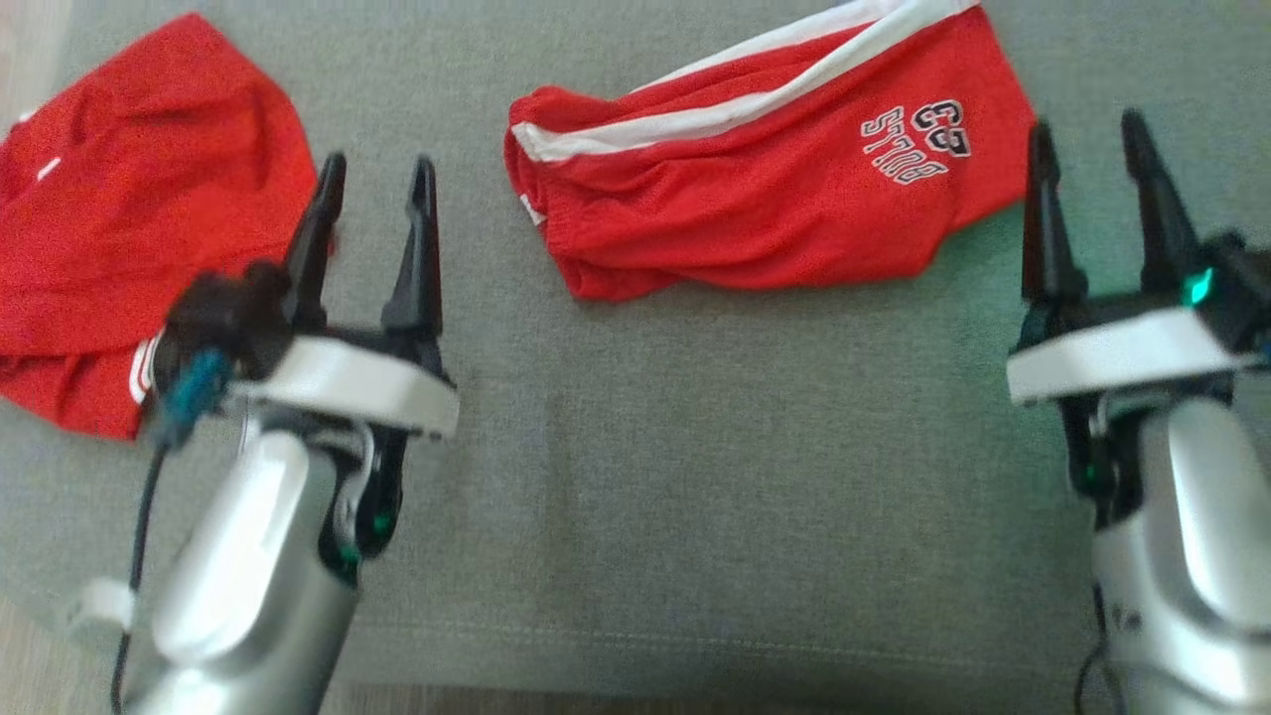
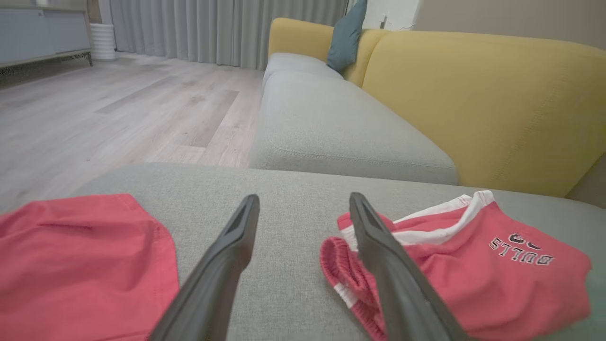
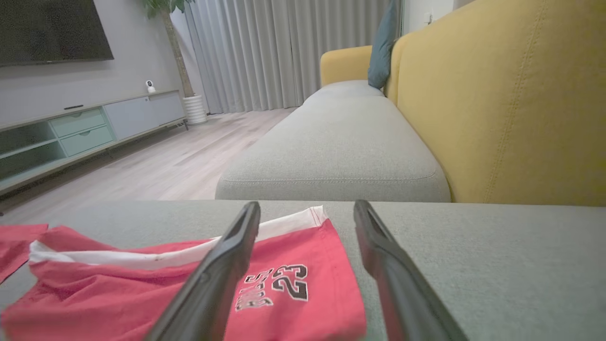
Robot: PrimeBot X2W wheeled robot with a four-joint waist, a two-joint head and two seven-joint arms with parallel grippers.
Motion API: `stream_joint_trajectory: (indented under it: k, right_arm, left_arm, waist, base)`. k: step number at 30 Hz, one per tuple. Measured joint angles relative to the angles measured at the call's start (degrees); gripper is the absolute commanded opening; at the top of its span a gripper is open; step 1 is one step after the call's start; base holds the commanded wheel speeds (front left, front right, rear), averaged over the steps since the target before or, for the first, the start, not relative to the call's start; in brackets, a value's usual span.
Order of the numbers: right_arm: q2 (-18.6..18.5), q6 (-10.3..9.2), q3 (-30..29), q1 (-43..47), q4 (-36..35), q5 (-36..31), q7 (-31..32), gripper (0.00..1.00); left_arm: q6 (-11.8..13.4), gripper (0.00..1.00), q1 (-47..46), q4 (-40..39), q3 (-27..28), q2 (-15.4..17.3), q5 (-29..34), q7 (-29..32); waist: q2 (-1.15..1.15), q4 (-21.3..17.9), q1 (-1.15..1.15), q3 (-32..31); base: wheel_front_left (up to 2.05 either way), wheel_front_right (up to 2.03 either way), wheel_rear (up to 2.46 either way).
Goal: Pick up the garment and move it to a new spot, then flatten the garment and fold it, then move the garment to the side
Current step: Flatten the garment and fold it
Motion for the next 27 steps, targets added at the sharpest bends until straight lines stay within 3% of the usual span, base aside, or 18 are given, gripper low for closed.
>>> stream_joint_trajectory:
  k: [8,13,27]
  right_arm:
    - [2.36,0.0,-1.65,13.57,-11.34,-0.92,4.69,1.0]
    - [2.93,0.0,-1.79,16.3,-15.23,-0.91,6.97,1.0]
    - [3.2,0.0,-3.38,15.77,-14.17,-0.89,10.89,1.0]
  left_arm:
    - [0.93,1.0,11.47,-5.68,1.91,0.69,4.65,-0.34]
    - [0.9,1.0,13.93,-6.48,2.49,0.63,6.08,-0.34]
    - [-0.68,1.0,13.47,-6.54,3.83,-0.86,7.56,-0.34]
  waist:
    - [0.0,-1.55,0.0,-3.57]
    - [0.0,-2.25,0.0,-4.64]
    - [0.0,-1.99,0.0,-2.66]
  base:
    - [0.0,0.0,0.0]
    - [0.0,0.0,0.0]
    - [0.0,0.0,0.0]
